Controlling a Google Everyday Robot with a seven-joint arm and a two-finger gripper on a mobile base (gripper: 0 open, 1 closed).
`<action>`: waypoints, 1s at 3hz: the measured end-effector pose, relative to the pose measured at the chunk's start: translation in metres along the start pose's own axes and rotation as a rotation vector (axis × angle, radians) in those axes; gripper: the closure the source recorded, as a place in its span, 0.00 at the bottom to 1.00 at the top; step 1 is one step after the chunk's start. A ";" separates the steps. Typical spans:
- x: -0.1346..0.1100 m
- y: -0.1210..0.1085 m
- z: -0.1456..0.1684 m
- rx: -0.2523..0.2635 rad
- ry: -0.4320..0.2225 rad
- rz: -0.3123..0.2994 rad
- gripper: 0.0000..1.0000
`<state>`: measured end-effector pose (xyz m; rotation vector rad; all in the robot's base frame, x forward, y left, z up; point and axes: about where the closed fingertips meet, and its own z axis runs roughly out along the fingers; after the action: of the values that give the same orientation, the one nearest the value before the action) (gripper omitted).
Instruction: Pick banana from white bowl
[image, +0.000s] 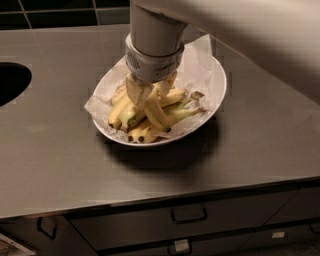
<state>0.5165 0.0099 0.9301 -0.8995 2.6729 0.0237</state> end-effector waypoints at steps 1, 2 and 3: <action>0.001 -0.002 0.003 -0.016 0.000 0.000 0.69; 0.001 -0.002 0.003 -0.016 0.000 0.000 0.93; -0.001 0.001 -0.004 -0.025 -0.011 -0.020 1.00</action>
Offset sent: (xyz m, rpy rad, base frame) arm 0.0010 -0.0011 -0.0018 0.0084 0.0069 0.0034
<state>0.5151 0.0111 0.9341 -0.9318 2.6589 0.0579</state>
